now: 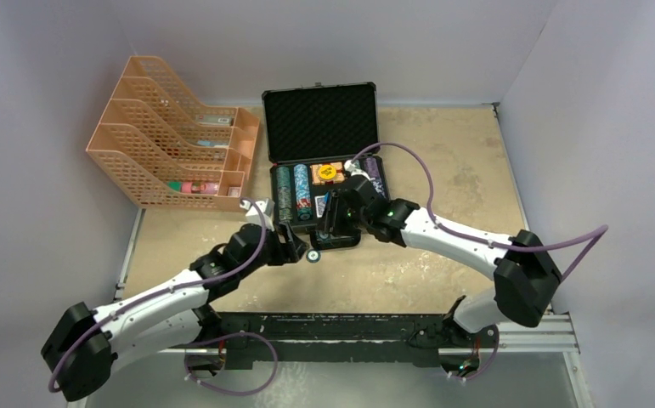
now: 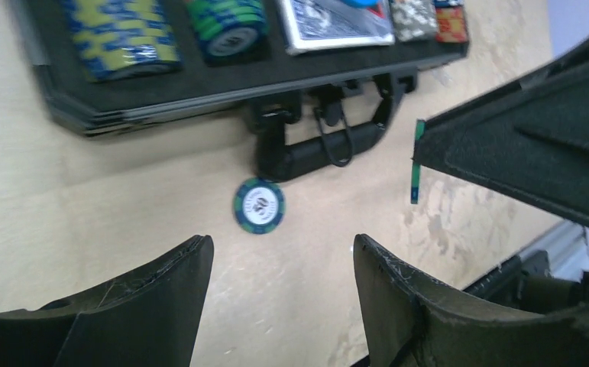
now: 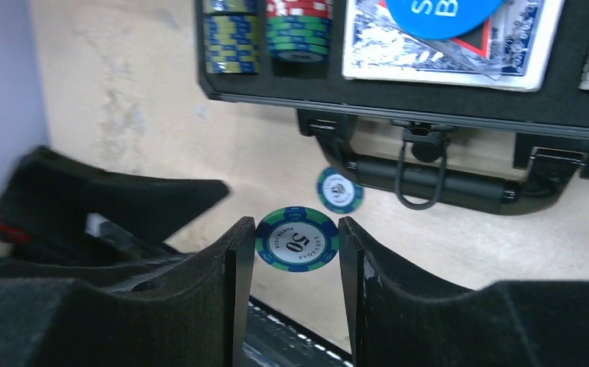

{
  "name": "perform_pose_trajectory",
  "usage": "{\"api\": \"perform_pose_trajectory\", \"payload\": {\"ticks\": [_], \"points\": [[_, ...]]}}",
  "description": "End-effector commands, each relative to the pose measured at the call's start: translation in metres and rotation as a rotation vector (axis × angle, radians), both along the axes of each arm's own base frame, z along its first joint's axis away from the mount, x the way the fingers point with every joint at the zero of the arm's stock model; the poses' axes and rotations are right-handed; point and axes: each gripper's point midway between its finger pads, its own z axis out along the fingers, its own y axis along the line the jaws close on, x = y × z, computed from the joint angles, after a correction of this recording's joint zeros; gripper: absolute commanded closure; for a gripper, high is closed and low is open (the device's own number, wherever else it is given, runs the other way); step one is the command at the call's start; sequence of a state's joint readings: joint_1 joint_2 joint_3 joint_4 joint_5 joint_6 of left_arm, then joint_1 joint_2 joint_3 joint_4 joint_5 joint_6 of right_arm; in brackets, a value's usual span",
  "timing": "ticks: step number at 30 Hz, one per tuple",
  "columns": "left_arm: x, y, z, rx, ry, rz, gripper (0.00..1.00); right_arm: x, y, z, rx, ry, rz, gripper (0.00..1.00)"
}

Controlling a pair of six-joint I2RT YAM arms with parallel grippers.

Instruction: Pack up texas hold em set

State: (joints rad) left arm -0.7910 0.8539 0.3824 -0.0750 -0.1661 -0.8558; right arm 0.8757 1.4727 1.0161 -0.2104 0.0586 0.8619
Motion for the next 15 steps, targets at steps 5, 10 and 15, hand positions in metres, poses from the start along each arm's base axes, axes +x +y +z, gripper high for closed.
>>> {"api": "perform_pose_trajectory", "payload": {"ticks": [5,10,15], "points": [[0.008,-0.068,0.068,-0.307,-0.223,-0.168,0.44,0.005,0.017,0.042,0.240,0.002,-0.036,0.53],[0.015,-0.068,0.067,-0.320,-0.254,-0.124,0.53,0.002,0.012,0.040,0.292,0.023,-0.075,0.54],[0.024,-0.060,0.070,-0.316,-0.277,-0.055,0.62,0.001,0.011,0.040,0.303,0.025,-0.081,0.53]]}}
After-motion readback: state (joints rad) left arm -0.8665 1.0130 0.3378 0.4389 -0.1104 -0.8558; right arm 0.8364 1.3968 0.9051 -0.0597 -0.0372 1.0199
